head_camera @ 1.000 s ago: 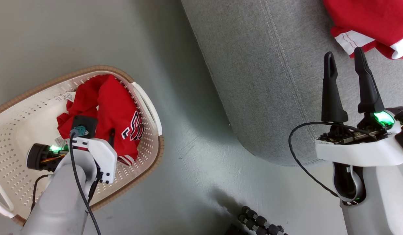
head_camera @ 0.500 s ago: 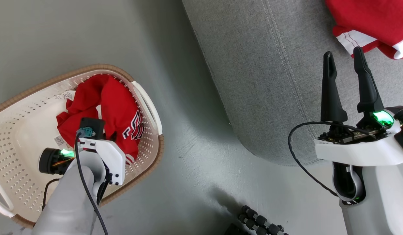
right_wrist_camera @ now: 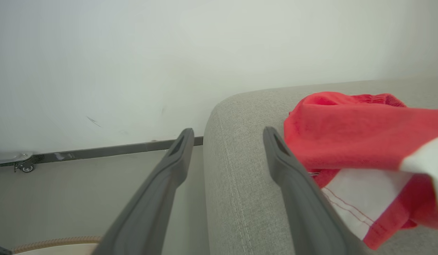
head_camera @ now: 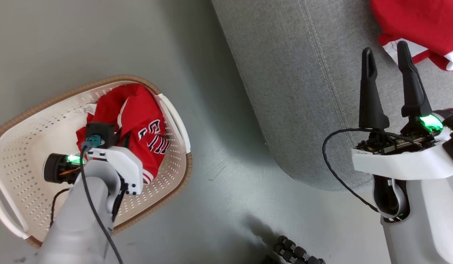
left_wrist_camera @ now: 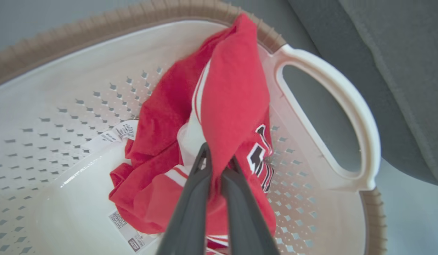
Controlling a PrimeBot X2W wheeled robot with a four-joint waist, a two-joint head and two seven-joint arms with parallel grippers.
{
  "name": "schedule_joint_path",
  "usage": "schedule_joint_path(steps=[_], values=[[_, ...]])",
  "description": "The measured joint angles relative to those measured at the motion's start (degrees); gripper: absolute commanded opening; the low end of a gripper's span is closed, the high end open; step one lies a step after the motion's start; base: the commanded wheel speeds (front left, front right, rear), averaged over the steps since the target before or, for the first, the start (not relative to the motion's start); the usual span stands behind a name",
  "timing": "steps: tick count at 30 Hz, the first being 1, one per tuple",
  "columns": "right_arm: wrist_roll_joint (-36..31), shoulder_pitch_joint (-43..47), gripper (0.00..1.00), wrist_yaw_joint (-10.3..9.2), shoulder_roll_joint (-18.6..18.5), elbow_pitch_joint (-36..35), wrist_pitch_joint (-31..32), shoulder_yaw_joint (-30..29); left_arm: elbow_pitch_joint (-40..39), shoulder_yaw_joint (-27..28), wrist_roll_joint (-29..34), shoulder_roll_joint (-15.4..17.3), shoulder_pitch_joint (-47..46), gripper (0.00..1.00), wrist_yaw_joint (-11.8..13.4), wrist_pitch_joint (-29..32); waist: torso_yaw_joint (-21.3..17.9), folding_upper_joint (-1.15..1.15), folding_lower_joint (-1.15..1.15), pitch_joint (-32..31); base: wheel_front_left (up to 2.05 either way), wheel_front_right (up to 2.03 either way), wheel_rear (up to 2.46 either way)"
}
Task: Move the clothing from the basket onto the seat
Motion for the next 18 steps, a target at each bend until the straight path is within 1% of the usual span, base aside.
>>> schedule_joint_path(steps=[4,7,18], values=[[-1.1,-0.5,1.0,0.0,0.0,0.2,0.0,0.1,-0.7,-0.5,0.0,-1.2,0.0,0.0,0.0,-2.3,0.9,0.0,0.0,-0.8,0.0,0.0,0.0],[-1.7,-2.0,1.0,0.0,0.0,0.3,0.0,0.0,-1.1,-0.5,0.0,-1.2,0.0,0.0,-0.2,-3.5,1.6,0.0,0.0,-1.5,0.0,0.0,0.0],[-4.9,-3.2,1.0,0.0,-0.3,1.9,0.0,-0.4,-4.1,-0.4,-0.6,-3.0,0.3,0.0,-0.5,-5.1,5.2,0.0,0.0,-4.8,0.0,0.0,0.0]])
